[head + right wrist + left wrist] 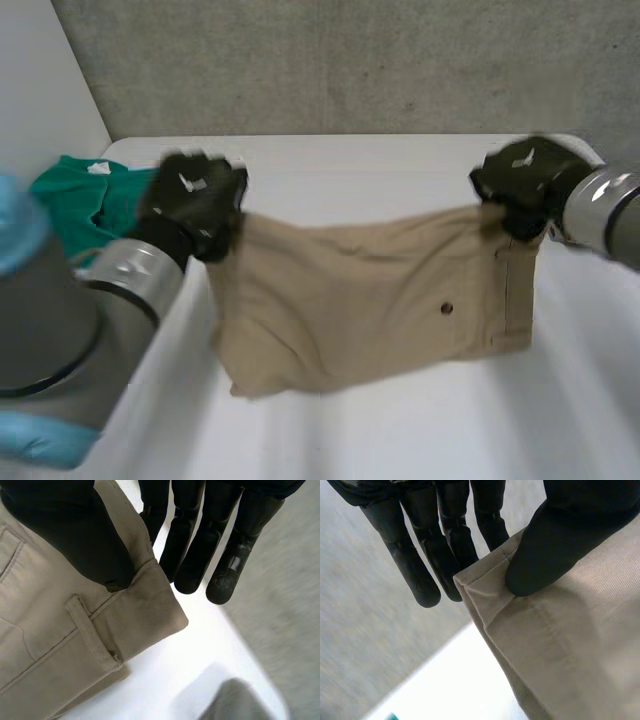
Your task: Fold the laundry.
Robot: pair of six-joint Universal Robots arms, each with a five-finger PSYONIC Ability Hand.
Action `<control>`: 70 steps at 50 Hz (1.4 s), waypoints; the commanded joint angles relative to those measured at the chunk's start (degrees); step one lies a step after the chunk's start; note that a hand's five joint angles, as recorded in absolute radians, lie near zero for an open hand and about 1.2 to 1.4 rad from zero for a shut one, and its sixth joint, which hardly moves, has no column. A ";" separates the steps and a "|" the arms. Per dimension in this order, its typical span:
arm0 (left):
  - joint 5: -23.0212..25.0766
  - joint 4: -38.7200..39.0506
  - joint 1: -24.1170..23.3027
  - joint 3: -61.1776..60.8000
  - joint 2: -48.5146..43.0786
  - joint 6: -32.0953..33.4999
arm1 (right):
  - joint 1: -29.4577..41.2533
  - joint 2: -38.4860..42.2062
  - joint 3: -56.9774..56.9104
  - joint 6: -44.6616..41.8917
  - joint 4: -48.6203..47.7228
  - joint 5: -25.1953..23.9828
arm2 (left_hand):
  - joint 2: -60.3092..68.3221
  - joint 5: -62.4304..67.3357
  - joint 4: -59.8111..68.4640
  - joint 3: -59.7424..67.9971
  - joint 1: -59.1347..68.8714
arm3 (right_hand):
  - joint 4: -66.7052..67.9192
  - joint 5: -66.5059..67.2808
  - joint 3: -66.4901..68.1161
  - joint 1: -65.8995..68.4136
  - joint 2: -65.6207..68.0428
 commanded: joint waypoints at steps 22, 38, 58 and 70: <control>-3.58 16.60 2.46 31.21 -14.59 -0.13 | 2.64 10.05 -16.11 6.85 -35.68 7.44 | 11.34 12.59 11.32 11.69 15.50 | 11.83 12.88 11.35 24.17 12.62; -6.14 20.42 1.68 22.13 -1.50 -0.57 | 2.55 1.26 -17.53 12.39 -33.95 6.92 | 11.34 12.59 11.32 11.69 15.50 | 11.83 12.88 11.35 24.17 12.62; -2.45 10.32 -2.81 -13.14 -1.23 0.05 | 1.67 3.81 16.40 4.31 -27.88 -0.46 | 11.34 12.59 11.32 11.69 15.50 | 11.83 12.88 11.35 24.17 12.62; -2.19 -16.31 -5.53 -17.81 11.77 -0.04 | 1.58 -4.71 23.69 -6.68 -8.29 0.42 | 11.34 12.59 11.32 11.69 15.50 | 11.83 12.88 11.35 24.17 12.62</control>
